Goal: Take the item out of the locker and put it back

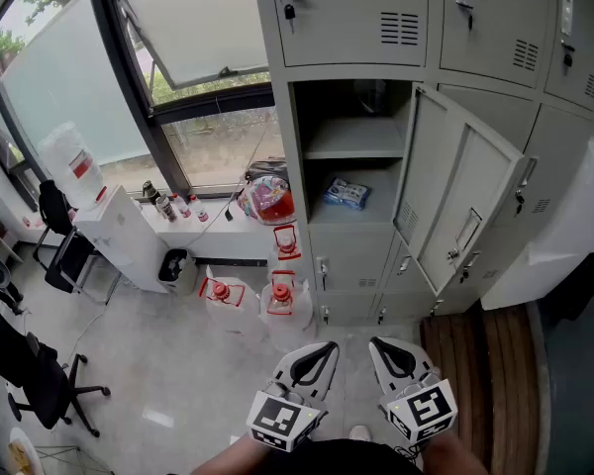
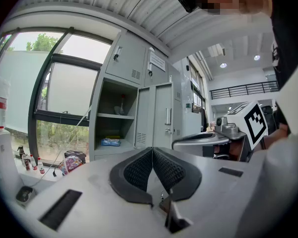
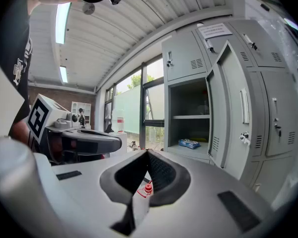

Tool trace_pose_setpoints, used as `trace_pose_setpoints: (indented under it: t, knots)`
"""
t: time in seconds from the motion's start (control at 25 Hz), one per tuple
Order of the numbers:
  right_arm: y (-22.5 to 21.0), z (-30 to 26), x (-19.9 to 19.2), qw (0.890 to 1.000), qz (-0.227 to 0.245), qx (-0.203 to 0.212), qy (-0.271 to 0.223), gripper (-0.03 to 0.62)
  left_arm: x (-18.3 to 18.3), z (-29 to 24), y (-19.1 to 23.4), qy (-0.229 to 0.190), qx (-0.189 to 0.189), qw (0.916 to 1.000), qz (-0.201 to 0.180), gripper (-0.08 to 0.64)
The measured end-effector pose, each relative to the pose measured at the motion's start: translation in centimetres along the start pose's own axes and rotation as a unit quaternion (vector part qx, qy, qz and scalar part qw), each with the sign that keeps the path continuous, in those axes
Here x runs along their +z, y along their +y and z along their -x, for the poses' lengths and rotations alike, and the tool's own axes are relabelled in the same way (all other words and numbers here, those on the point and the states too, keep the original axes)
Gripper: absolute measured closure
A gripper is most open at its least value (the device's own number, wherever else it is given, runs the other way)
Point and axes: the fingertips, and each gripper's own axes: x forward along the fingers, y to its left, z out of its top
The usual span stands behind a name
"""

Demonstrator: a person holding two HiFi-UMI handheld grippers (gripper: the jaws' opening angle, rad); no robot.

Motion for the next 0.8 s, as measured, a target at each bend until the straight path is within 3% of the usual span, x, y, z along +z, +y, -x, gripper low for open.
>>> trace_pose_setpoints:
  t: [0.8]
  knots:
    - [1.1,-3.3,0.8,1.000,-0.003,-0.006,-0.015,0.540,-0.3,0.3,3.3,0.002,-0.016,0.9999,-0.004,0.543]
